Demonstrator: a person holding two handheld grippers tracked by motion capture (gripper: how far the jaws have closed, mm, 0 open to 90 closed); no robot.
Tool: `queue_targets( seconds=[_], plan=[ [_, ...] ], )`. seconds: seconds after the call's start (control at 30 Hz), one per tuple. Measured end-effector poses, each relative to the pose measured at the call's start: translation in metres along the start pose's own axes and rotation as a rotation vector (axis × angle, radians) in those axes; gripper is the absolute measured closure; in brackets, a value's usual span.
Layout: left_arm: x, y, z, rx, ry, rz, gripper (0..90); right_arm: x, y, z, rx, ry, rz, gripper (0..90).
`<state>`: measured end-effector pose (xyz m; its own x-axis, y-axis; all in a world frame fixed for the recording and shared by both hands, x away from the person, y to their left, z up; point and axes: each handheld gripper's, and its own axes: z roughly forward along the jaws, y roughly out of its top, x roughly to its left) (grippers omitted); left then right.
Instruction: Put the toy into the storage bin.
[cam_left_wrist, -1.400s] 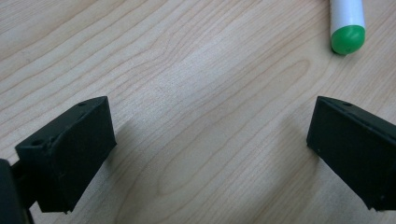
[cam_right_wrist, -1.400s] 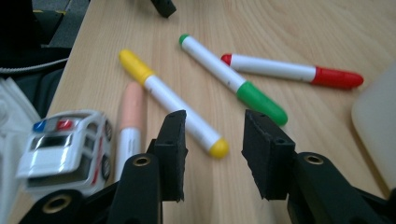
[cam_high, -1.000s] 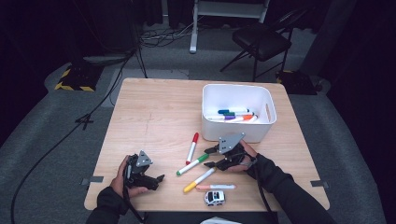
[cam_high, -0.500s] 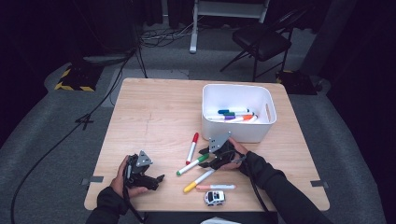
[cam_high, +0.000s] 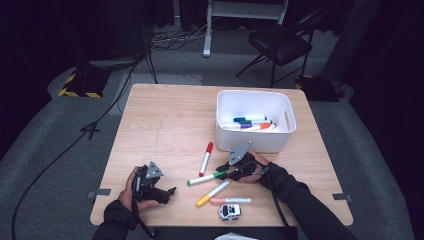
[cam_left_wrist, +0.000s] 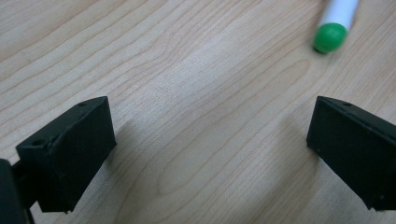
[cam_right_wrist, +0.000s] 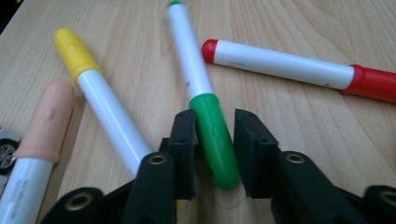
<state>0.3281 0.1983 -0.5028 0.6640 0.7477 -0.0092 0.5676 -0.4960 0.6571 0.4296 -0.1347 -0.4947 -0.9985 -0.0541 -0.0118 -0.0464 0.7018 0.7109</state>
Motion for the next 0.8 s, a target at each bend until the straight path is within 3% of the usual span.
queue_targets(
  seconds=[0.07,0.37,0.8],
  plan=[
    [0.0,0.0,0.0,0.0,-0.002,-0.001,1.3,0.001,-0.001,-0.001,0.003,0.008,-0.012,74.8],
    [0.0,0.0,0.0,0.0,-0.001,-0.001,1.3,0.004,-0.003,-0.007,0.005,0.032,-0.029,75.2],
    [0.0,0.0,0.0,0.0,-0.002,-0.002,1.3,0.012,-0.007,-0.051,-0.065,-0.048,-0.028,75.3]
  ],
)
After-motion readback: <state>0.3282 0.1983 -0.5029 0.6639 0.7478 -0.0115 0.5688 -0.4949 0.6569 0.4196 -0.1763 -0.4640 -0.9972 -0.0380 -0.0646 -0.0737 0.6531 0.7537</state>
